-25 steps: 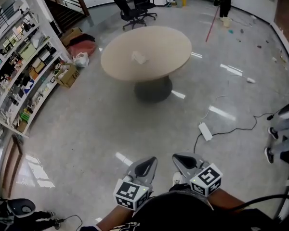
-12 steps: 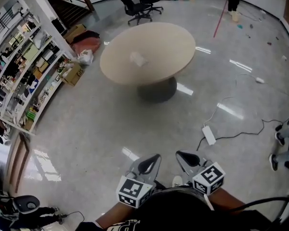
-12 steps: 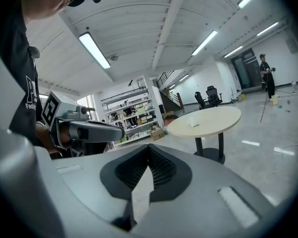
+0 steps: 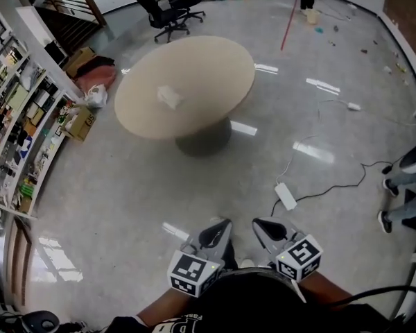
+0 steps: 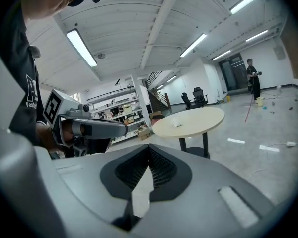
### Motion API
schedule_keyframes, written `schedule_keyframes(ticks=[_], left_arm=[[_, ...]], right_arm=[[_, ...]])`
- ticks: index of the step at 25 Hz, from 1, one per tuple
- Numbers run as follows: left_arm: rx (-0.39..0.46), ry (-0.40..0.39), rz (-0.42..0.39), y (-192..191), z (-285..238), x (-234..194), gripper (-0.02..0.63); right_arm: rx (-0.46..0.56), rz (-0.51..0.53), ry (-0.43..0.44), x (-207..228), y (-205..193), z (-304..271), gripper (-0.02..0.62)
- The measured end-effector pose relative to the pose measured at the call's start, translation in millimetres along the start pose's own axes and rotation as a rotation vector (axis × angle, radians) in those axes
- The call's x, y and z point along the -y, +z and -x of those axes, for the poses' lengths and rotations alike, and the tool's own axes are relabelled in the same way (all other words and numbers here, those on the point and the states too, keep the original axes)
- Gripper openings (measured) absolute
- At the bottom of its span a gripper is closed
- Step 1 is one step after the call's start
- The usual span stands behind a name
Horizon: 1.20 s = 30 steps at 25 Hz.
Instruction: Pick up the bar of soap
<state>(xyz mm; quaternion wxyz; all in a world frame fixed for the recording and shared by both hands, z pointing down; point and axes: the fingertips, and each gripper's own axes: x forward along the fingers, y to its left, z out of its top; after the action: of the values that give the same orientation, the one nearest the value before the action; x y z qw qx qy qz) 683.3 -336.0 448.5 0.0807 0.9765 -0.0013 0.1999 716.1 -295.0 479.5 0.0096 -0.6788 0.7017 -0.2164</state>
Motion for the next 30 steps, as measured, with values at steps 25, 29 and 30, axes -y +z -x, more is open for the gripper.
schedule_keyframes(ticks=[25,29,30], left_arm=[[0.170,0.010,0.045,119,-76,-279,0.008],[0.160,0.088,0.114,110,-75,-314,0.006],[0.154,0.100,0.116,110,-76,-320,0.008]], right_arm=[[-0.053,0.178,-0.051,82,148,-221,0.005],[-0.078,0.155,0.003,89,151,-255,0.005],[-0.084,0.157,0.025,89,152,-263,0.005]])
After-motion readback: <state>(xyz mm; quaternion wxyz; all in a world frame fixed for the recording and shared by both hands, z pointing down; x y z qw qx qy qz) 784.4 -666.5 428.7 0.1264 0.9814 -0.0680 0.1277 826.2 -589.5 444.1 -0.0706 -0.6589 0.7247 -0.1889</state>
